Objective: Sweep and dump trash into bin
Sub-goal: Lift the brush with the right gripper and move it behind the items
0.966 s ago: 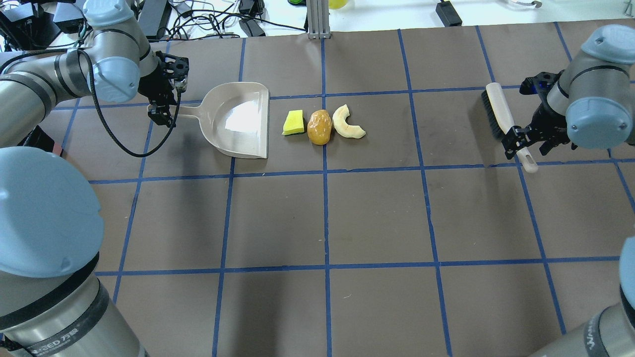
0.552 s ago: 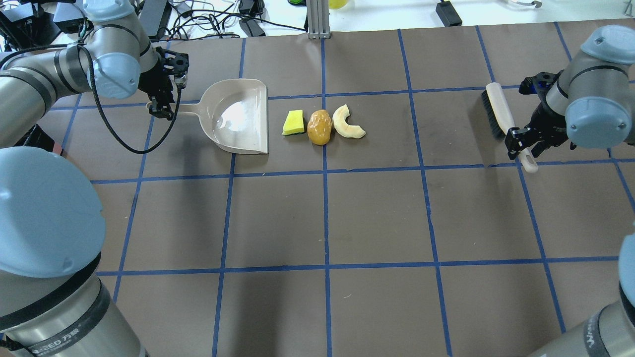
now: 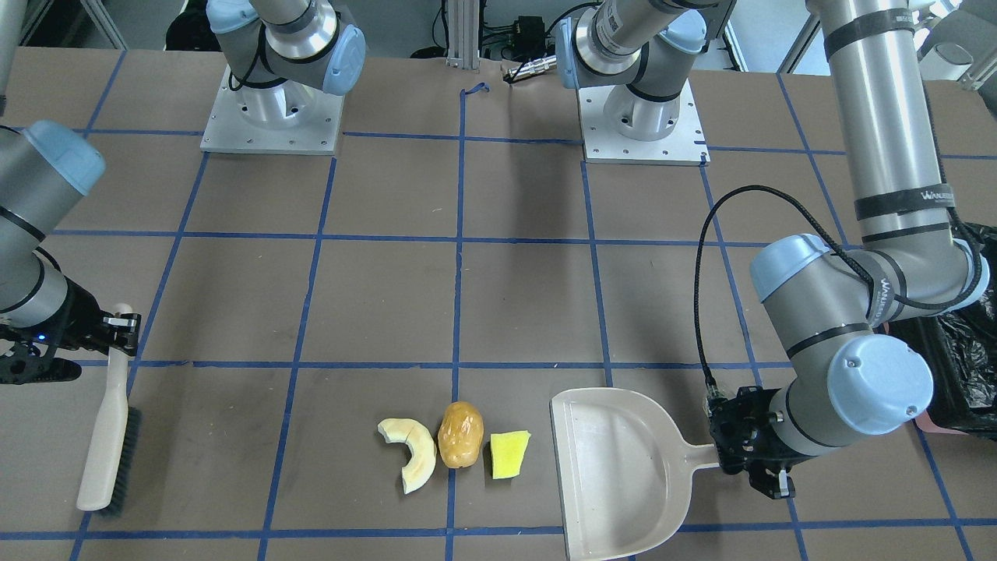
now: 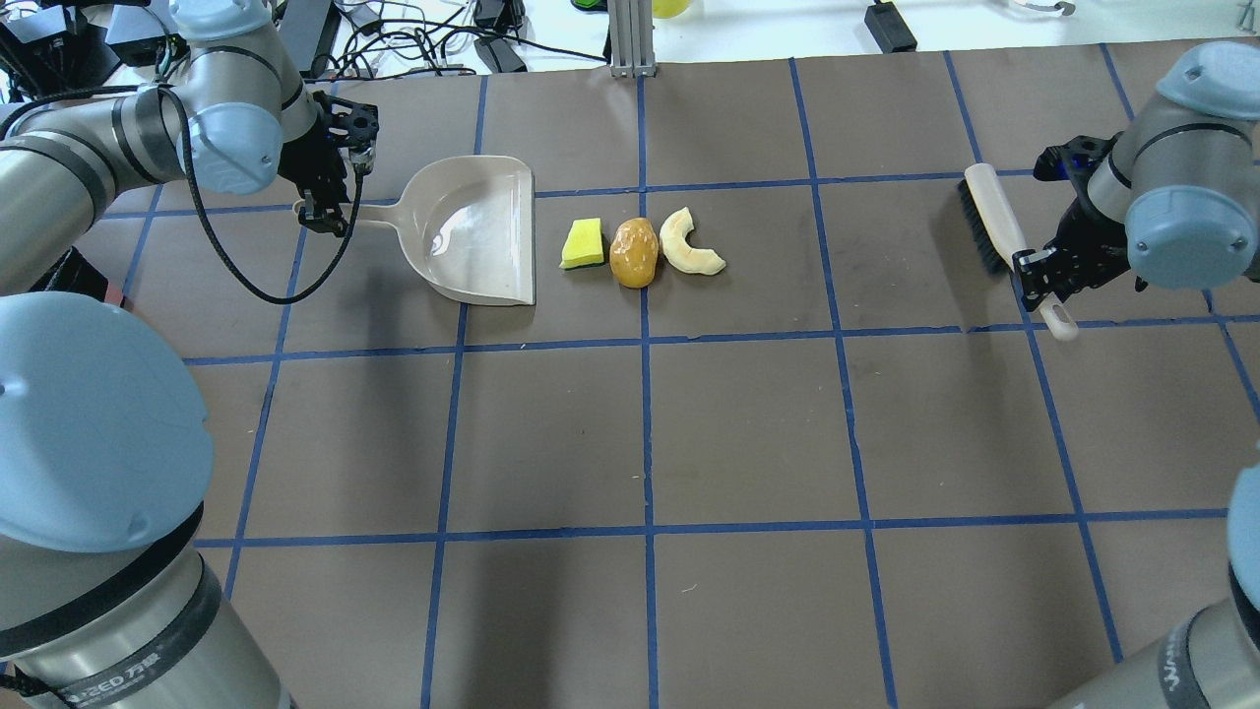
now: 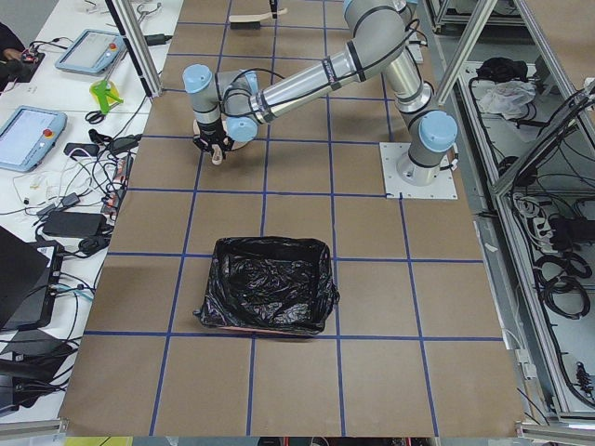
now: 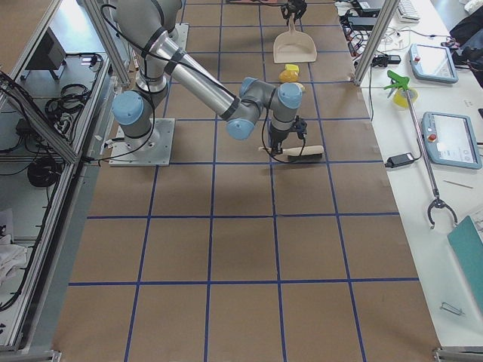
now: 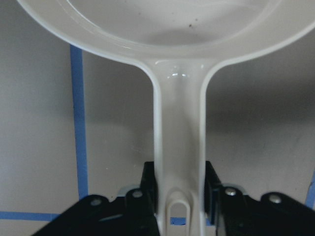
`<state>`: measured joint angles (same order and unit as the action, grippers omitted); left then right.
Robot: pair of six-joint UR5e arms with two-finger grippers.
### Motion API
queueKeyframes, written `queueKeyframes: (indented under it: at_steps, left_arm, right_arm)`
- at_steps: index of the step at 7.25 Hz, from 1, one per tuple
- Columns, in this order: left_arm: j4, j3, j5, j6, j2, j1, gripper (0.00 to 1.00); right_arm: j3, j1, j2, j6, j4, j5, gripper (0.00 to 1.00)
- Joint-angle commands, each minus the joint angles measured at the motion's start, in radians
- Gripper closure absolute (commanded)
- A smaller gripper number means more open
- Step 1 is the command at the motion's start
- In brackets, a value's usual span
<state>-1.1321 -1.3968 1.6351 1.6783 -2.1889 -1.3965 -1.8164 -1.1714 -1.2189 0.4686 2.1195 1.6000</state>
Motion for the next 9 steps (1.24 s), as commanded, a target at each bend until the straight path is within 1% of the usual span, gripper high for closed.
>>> queueKeyframes:
  at_steps: [1,2,3,5,7,9]
  left_arm:
    - [0.0,-0.004,0.0,0.001,0.0,-0.001,0.97]
    - [0.0,-0.004,0.0,0.001,0.0,-0.001,0.97]
    - [0.0,-0.004,0.0,0.001,0.0,-0.001,0.97]
    - [0.0,-0.007,0.0,0.001,0.0,-0.001,0.97]
    - [0.0,-0.008,0.003,0.003,0.0,-0.004,0.97]
    - [0.002,-0.01,0.002,0.003,0.0,-0.004,0.97]
  right_arm:
    - [0.025,-0.002,-0.001,0.002,-0.009,-0.005,1.0]
    - [0.031,-0.008,-0.005,0.001,-0.007,-0.008,1.0]
    - [0.037,-0.04,-0.004,-0.033,-0.009,-0.015,1.0]
    - [0.037,-0.15,-0.005,-0.175,-0.022,-0.029,1.0]
    - [0.037,-0.252,-0.008,-0.328,-0.036,-0.089,1.0]
    - [0.039,-0.382,-0.005,-0.509,-0.036,-0.11,1.0]
